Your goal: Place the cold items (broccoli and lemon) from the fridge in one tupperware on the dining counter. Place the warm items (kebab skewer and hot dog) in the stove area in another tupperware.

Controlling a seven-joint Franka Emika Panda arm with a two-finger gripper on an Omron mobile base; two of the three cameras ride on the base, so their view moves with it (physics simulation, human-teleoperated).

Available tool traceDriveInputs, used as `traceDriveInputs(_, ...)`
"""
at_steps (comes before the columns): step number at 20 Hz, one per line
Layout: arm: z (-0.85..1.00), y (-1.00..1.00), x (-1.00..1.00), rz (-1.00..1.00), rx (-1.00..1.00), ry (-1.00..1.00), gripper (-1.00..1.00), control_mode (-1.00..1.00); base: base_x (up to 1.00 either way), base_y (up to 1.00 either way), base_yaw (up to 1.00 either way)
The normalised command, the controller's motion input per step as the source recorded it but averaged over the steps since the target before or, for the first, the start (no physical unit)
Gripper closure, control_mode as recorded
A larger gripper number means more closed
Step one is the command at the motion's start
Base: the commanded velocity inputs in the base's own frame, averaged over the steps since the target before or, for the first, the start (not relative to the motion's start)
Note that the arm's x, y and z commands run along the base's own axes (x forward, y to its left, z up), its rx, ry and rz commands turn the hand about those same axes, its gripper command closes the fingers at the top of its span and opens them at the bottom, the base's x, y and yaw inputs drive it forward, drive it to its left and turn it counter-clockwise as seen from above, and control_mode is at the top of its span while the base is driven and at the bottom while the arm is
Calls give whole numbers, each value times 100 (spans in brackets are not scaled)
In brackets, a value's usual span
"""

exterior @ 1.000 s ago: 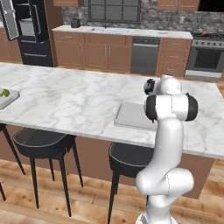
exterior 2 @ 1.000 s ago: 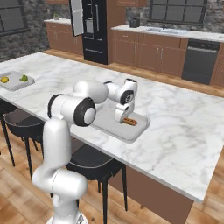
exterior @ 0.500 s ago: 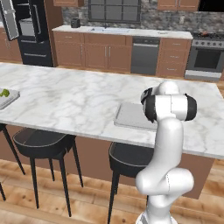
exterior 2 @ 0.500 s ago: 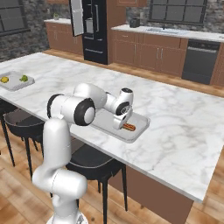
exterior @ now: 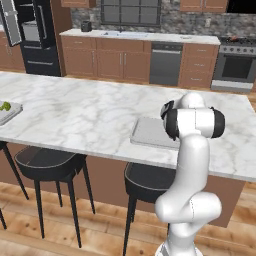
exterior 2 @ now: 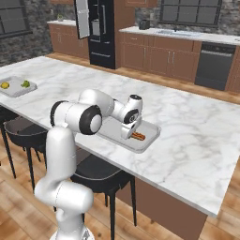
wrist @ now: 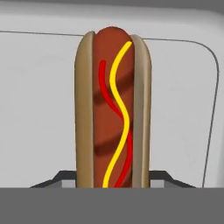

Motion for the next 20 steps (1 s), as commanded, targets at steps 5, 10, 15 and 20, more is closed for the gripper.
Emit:
traceDriveInputs(5,8,10,0,-2,-4,0,-100,-100,0,0,0)
traceDriveInputs(10,46,12,-21,-10,-8,0,-100,-100,0,0,0)
traceDriveInputs(15,91,-7,-98,-2,-3,0,-100,-100,0,0,0)
traceDriveInputs(20,48,14,-100,29,0,0,-100,-100,0,0,0)
